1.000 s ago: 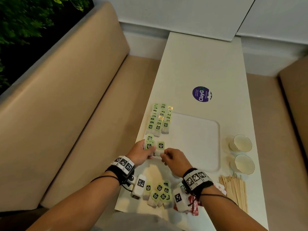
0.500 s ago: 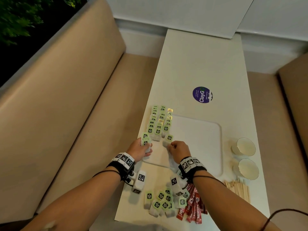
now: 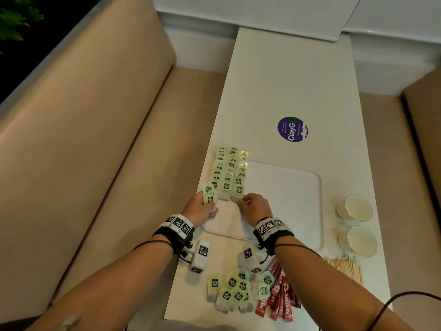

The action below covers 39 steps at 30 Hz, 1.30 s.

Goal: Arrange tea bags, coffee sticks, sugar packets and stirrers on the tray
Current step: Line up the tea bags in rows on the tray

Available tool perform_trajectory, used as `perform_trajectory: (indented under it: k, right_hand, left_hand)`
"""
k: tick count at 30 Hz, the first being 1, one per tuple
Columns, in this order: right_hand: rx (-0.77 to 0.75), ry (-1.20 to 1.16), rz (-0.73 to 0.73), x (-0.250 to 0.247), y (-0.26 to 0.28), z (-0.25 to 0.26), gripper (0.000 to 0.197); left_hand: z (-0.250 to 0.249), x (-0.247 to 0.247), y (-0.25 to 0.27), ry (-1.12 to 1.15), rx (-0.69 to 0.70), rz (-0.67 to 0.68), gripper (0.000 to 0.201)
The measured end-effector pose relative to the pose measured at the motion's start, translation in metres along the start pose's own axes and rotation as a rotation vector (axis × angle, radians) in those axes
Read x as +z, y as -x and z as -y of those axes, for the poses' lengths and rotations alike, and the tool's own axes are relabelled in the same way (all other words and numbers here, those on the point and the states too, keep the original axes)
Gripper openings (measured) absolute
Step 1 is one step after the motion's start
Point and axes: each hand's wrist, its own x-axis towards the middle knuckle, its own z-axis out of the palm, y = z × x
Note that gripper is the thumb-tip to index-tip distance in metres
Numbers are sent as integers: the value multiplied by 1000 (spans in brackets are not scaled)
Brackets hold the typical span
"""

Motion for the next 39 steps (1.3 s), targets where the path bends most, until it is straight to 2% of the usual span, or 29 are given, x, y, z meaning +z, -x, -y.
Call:
perform_trajectory:
  k: [4,8,11,15,18,22,27,32,36,39]
  right_hand:
    - [30,-23,-33,-1,1,2,13]
    - [68,-83,-49,-1,6,2,20]
    - [-30,-107,-32,4,13,1,18]
    - [-197,-105,93,11,26,5,15]
    - [-223,-122,158,18,30,10,17]
    - [-249,-129,165,22,34,15,23]
    - [-231,-117,132,26,35,19,18]
    - [-147,-175,43,32,30,21,17]
    - [-93,-176,45,37,25,31,20]
    - [-72,-148,49,42,21,39,20]
  left_hand:
    - [0,-2,0,-18,11,36,24]
    - [-2,-5,1,-38,27,56,18]
    - [-3,-8,2,-96,47,46,17]
    - [-3,-12,3,-170,89,29,15]
    - [-5,-12,7,-136,86,35,17]
    - [-5,-15,10,-171,116,51,20]
    - [-4,-21,11,-164,111,8,19]
    - [-7,-29,10,-126,111,-95,1]
    - [-6,-39,4,-66,94,-115,10]
    - [-1,-47,-1,-54,68,-126,6]
